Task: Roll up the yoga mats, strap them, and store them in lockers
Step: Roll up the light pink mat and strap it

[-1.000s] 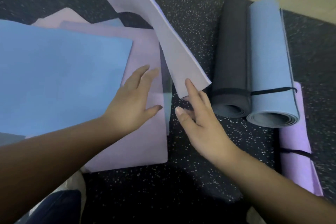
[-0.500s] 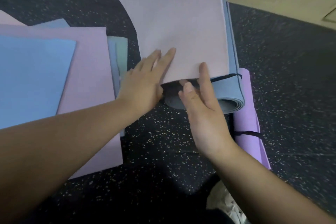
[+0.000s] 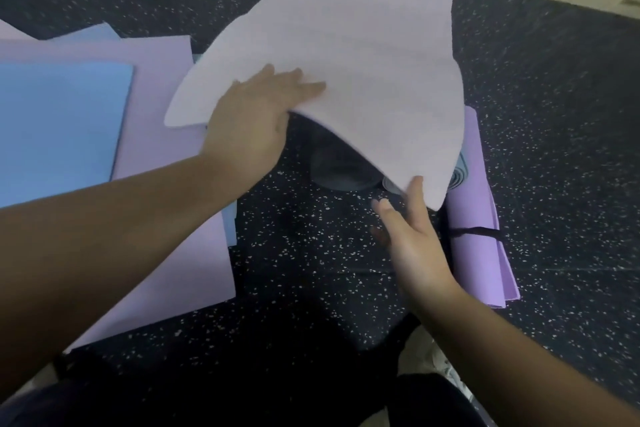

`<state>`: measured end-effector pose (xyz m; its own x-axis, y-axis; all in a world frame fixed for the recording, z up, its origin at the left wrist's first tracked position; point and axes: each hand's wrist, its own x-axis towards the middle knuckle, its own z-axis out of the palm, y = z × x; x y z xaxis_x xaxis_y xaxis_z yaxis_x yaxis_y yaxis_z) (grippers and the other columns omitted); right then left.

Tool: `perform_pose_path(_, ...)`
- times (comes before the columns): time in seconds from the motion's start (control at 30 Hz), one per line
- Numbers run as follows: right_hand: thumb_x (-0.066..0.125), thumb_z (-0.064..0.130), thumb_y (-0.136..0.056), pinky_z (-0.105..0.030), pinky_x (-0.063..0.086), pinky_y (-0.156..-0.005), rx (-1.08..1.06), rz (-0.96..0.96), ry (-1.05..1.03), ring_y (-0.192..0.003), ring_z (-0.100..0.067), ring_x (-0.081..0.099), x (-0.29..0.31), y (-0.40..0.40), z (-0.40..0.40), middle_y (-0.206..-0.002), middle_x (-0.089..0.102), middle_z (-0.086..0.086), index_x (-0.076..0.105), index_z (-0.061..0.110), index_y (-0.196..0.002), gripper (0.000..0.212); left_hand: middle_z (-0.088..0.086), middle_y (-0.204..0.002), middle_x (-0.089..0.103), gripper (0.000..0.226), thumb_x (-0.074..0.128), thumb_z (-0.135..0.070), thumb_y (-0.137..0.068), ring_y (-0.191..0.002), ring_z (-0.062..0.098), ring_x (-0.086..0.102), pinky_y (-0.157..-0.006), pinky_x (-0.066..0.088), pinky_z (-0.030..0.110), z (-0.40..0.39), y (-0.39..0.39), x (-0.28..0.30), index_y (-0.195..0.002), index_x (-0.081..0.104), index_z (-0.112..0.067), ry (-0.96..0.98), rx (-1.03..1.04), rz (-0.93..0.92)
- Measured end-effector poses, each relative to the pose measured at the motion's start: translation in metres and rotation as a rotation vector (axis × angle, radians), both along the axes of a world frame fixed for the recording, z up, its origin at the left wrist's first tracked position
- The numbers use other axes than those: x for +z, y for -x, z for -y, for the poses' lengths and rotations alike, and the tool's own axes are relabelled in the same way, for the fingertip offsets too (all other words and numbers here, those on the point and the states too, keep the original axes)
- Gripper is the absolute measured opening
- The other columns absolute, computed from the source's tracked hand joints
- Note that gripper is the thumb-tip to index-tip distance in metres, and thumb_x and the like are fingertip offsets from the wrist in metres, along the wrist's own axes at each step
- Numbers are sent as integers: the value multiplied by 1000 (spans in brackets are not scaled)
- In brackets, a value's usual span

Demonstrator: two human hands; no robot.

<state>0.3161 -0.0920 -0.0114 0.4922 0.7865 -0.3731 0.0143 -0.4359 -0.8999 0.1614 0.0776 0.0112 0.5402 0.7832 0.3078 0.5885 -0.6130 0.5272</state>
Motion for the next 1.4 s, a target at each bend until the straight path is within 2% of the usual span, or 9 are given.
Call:
perform_pose_path(0.13,48,22,-99,9,25,-87,84,133,50,-100,39,31,3,7,0,-146,20,25,3,31,-153,70,8,-141,51,69,56,16,-78,-136,37,38,-108,23,59,1,36,-7,-135,55,-24,-337,-122,-267)
perform_pose_path(0.3,52,28,-96,-35,34,-109,520,520,283,-135,-14,35,-12,32,5,-152,30,-1,1,27,-153,76,15,-127,61,73,63,23,-68,-115,37,57,-87,47,55,27,120,-60,-128,60,-17,-274,-129,-345)
perform_pose_path(0.4,53,33,-95,-36,39,-99,776,907,381,-124,-22,41,-19,47,2,-138,43,-3,16,19,-150,68,12,-111,59,67,57,11,-71,-101,28,47,-63,53,39,56,163,-82,-129,57,-23,-115,-132,-390)
perform_pose_path(0.6,72,22,-66,-38,47,-69,935,1330,-45,-85,-28,52,-36,80,-15,-94,57,-9,65,11,-96,33,0,-101,41,80,76,7,-59,-88,21,38,-36,43,29,73,210,-100,-123,48,-32,-40,-182,-402)
perform_pose_path(0.77,42,21,-73,-31,51,-65,1182,1193,-91,-85,-24,60,-54,99,-17,-96,64,-4,66,12,-92,32,2,-97,52,82,82,4,-49,-83,23,46,-36,38,27,76,229,-104,-119,51,-27,-55,-284,-423)
perform_pose_path(0.93,48,15,-92,-38,52,-81,1199,867,81,-100,-26,60,-72,107,-17,-109,65,-5,66,14,-111,26,1,-98,56,23,48,-27,-83,-87,22,52,-48,51,31,80,259,-115,-105,50,-22,-24,-303,-334)
perform_pose_path(1.17,46,24,-100,-25,38,-94,1170,686,209,-111,-15,53,-80,108,-23,-117,61,2,63,21,-119,26,4,-98,55,43,45,-25,-75,-87,22,46,-67,45,32,77,297,-125,-116,58,-22,-37,-241,-389)
perform_pose_path(1.27,44,27,-100,-25,36,-85,1201,695,280,-108,-17,54,-79,103,-27,-113,63,-1,64,19,-114,25,3,-81,66,40,47,-45,-85,-76,13,47,-63,33,15,74,288,-119,-96,74,-17,184,-196,-304)
perform_pose_path(1.4,45,29,-100,-28,27,-68,1165,732,386,-94,-21,53,-71,89,-33,-101,62,-5,59,15,-96,20,1,-78,72,52,42,-58,-77,-77,13,56,-62,36,21,70,271,-108,-88,76,-20,415,-88,-271)
